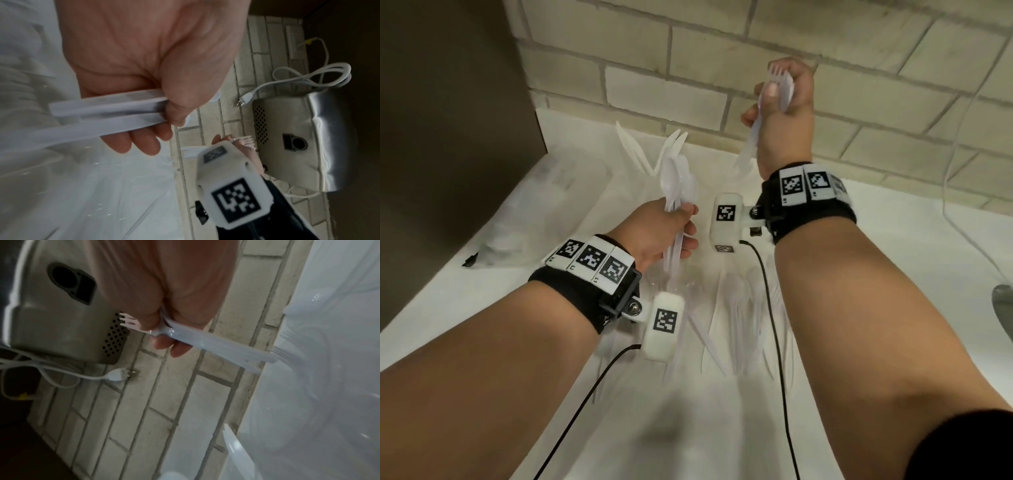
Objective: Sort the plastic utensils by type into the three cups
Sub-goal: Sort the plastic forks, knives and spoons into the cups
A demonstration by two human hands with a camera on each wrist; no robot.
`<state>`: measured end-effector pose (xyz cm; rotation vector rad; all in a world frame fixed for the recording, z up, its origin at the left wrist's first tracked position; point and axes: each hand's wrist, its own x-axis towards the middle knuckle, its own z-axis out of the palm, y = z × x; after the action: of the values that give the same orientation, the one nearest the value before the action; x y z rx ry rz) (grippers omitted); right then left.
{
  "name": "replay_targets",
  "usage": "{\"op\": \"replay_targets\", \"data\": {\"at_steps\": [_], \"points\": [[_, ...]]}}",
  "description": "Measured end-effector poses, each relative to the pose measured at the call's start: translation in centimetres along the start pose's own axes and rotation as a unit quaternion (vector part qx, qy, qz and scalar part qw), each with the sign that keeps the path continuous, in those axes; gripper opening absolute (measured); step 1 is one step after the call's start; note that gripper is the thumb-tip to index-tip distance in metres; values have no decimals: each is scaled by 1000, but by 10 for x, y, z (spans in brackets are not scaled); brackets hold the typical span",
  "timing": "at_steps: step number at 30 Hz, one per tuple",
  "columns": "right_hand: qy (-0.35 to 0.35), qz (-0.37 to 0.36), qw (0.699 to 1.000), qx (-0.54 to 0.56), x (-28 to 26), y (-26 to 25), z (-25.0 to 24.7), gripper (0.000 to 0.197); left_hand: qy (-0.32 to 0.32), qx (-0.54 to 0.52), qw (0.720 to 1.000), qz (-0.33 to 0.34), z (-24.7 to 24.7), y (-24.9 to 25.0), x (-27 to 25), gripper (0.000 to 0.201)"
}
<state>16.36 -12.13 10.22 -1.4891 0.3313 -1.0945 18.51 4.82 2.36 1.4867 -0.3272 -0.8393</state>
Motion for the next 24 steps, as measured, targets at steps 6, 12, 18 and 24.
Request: {"op": "replay_targets", "data": {"at_steps": [6, 12, 18, 24], "points": [[-9, 74, 997, 12, 0, 41, 2, 26, -1, 7, 1000, -4, 7, 0, 9, 21], [-34, 159, 986, -30, -2, 58, -13, 38, -5, 4, 1000, -4, 9, -3, 11, 20], [-24, 95, 994, -50, -4, 30, -17, 34, -13, 7, 1000, 3, 16, -1, 6, 20], [-208, 144, 944, -212, -42, -21, -20, 45, -19, 66, 997, 41, 24, 5, -2, 24]]}}
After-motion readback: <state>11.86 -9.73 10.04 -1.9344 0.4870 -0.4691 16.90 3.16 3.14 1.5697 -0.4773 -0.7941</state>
